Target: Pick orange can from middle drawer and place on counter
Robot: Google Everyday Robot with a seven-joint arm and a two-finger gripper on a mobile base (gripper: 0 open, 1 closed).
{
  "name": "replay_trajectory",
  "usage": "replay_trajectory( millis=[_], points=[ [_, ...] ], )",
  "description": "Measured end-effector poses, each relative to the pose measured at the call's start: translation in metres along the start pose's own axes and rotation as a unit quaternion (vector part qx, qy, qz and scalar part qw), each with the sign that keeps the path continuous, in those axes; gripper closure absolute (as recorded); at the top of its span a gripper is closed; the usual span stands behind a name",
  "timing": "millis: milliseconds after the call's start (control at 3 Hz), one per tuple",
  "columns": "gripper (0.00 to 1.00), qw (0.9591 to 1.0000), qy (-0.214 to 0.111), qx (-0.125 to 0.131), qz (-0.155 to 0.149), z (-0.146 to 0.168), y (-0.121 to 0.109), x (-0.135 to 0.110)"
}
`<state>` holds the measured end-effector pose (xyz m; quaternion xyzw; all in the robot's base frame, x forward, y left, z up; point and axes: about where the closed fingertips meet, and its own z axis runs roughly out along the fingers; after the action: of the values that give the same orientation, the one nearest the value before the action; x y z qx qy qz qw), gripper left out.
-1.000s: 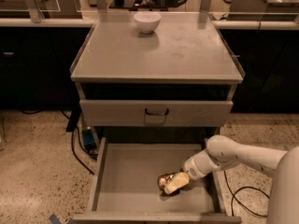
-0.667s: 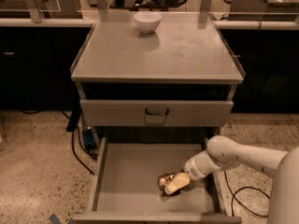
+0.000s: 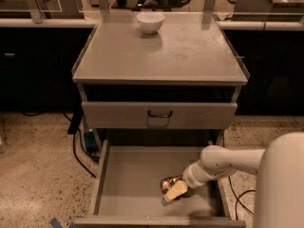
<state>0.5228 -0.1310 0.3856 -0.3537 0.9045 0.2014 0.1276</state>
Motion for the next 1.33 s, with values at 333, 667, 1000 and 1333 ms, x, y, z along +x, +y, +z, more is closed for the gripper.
replay_trajectory(
  millis=[333, 667, 1000, 1333],
  points=[
    [0.0, 0.9994, -0.016, 0.022, 0.022, 0.006, -0.007, -0.005],
    [0.0, 0.9994, -0.016, 0.022, 0.022, 0.006, -0.007, -0.005],
    [0.0, 0.9996, -0.018, -0.003, 0.019, 0.01, -0.006, -0.005],
    [0.0, 0.9978, -0.025, -0.061, 0.012, 0.018, -0.004, -0.005]
  ],
)
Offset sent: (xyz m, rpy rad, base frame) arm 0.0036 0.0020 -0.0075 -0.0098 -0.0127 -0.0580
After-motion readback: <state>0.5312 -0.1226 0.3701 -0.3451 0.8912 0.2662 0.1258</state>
